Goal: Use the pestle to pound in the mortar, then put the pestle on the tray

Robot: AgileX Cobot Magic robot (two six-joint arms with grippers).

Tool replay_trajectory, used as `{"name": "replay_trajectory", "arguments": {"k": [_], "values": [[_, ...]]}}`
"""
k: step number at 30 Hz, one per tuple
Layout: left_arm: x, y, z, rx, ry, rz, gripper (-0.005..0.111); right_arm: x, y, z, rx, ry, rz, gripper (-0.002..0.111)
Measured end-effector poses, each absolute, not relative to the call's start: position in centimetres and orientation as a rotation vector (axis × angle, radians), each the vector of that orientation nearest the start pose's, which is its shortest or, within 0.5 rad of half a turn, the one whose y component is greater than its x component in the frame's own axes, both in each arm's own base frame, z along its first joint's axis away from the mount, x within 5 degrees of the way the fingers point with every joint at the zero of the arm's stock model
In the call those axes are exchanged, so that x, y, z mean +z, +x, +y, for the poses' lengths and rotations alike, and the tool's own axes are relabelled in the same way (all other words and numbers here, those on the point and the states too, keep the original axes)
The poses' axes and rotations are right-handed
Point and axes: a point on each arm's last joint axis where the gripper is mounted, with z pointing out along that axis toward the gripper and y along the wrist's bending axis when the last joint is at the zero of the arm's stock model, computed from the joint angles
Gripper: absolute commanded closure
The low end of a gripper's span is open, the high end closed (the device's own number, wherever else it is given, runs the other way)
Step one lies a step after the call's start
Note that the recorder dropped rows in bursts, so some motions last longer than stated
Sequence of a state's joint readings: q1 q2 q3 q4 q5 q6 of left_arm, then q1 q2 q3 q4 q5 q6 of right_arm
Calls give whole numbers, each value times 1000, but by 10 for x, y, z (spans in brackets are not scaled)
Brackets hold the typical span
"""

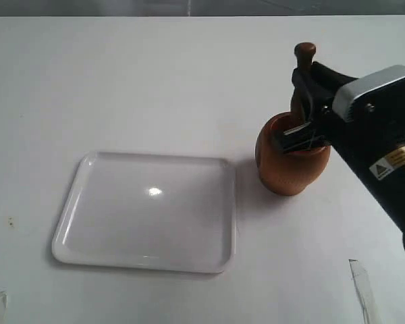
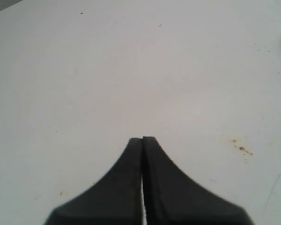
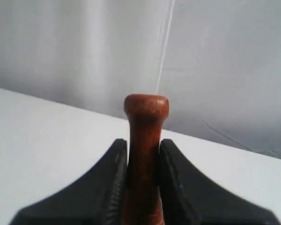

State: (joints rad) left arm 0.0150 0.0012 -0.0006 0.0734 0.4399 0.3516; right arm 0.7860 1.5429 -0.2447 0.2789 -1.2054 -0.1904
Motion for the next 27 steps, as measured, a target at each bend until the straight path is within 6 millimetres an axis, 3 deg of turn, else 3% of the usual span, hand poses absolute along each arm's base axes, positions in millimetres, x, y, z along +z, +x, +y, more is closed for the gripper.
{"name": "replay_trajectory", "arguments": {"k": [3, 8, 11, 15, 18, 27], "values": [[174, 51, 4, 320, 367, 1901, 107, 158, 184, 151, 311, -524, 1590, 108], [174, 51, 4, 320, 367, 1901, 107, 154, 190, 157, 277, -552, 1566, 108], [174, 51, 4, 320, 367, 1901, 107, 168, 190, 157, 271, -558, 1529, 108], [174, 51, 4, 320, 367, 1901, 107, 202, 186, 151, 329, -446, 1416, 108], [174, 51, 4, 320, 367, 1901, 107, 207, 186, 149, 360, -385, 1410, 108], [174, 51, 4, 320, 367, 1901, 107, 147, 198, 156, 306, -418, 1615, 108]]}}
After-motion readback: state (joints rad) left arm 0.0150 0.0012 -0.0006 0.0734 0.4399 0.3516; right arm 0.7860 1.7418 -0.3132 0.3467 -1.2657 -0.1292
